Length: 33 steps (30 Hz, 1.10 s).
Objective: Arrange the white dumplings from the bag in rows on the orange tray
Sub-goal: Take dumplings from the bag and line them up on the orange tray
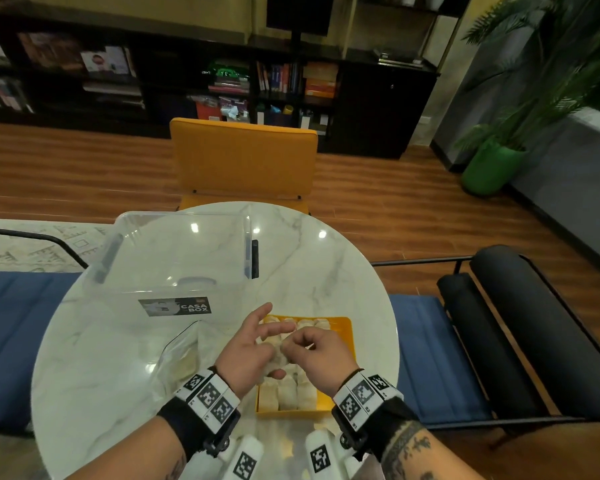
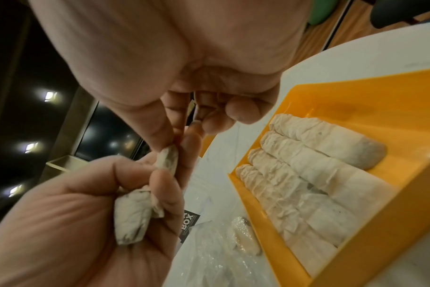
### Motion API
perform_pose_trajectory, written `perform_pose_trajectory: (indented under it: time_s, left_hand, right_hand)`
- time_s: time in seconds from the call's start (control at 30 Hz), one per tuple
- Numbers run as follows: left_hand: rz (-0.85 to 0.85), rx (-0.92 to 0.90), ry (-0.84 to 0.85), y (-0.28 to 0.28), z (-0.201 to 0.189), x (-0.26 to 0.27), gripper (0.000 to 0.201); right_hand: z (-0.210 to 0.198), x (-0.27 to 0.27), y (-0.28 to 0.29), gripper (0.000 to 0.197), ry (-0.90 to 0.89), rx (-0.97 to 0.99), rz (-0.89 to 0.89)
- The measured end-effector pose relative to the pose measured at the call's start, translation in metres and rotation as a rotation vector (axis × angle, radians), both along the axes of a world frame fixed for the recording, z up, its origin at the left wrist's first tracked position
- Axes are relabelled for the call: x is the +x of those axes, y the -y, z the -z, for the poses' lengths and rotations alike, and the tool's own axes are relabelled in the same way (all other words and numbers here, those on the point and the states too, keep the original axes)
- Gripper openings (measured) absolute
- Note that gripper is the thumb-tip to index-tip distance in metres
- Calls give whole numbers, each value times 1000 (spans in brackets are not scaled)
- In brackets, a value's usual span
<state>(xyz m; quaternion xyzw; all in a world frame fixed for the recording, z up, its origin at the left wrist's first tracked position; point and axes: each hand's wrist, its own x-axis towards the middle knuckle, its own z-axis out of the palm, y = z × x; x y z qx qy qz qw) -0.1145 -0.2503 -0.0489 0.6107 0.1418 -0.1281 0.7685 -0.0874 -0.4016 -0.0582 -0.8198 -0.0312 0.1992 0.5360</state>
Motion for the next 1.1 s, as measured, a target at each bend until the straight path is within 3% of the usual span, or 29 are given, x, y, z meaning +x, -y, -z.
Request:
perform_pose_trajectory:
  time_s: [0.13,0.3,0.4,0.53,0.73,0.8,0.9,1.0,1.1]
  left_hand:
    - [-67,-76,-38,-5,0,1,64]
    - [-200,-167,-74,-4,2,4,31]
    - [-187,-54,-52,5,5,7,16]
    - [-94,105,-19,18,6,13,19]
    - [-112,410,114,26,7,25,4]
    - [-33,559,198,25,10,26,10]
    - [97,727,279,27,12,26,18]
    - [185,781,317,30,9,26,27]
    - [227,802,333,34,9,27,45]
  right_hand:
    - [-3,0,1,18,5,-20,63]
    - [-3,1,6,18,-23,160,305]
    - [-1,2,12,16,-4,235,426]
    - [3,-2,15,14,14,267,479]
    - [6,-3,28,12,-38,293,424]
    - [5,1,38,20,28,240,414]
    - [-1,8,51,28,181,40,240]
    - [-5,16,55,22,238,-170,46]
    - [-7,23,57,10,238,-206,0]
